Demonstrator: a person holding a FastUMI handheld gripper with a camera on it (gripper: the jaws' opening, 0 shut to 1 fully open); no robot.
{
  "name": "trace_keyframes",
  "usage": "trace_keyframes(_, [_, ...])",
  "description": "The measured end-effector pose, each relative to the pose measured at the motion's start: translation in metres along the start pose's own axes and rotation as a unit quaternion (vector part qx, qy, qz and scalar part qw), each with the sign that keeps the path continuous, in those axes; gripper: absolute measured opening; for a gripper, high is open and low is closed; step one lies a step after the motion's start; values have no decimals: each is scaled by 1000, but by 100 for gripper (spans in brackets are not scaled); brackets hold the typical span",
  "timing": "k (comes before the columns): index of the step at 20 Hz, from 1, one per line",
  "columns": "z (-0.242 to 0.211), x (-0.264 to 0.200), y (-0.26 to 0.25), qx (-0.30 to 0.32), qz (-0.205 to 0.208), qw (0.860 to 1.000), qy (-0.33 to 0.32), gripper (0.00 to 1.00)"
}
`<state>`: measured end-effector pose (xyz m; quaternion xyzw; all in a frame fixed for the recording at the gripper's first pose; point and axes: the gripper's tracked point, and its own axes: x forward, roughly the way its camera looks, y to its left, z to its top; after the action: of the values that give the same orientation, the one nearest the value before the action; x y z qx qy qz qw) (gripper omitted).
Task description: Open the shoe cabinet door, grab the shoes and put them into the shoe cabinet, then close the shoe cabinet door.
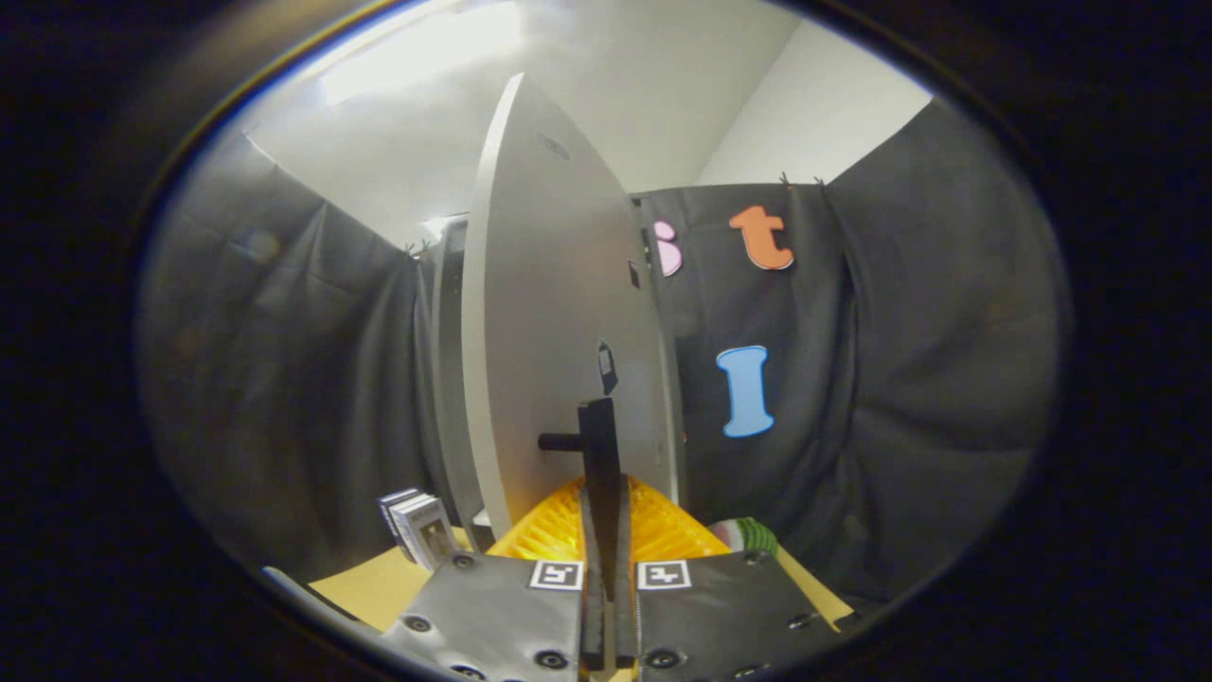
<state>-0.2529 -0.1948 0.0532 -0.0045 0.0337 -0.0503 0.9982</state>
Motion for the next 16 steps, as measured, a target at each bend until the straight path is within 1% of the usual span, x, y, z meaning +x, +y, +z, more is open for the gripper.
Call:
trace_keyframes(4, [-1,-8,-38,6,-27,1000,6,5])
trace_keyframes(6, [-1,-13,-56,10,-41,999,7,3])
trace_keyframes(9, [-3,-25,-77,17,-63,998,6,3])
trace_keyframes(10, [-4,-24,-79,21,-62,998,6,3])
trace_keyframes(11, [-2,-36,-87,17,-76,997,5,2])
trace_keyframes(13, [3,-45,-98,21,-95,995,-5,2])
trace_keyframes(14, [6,-51,-98,28,-91,995,-12,2])
trace_keyframes(16, [7,-56,-93,18,-92,995,-21,2])
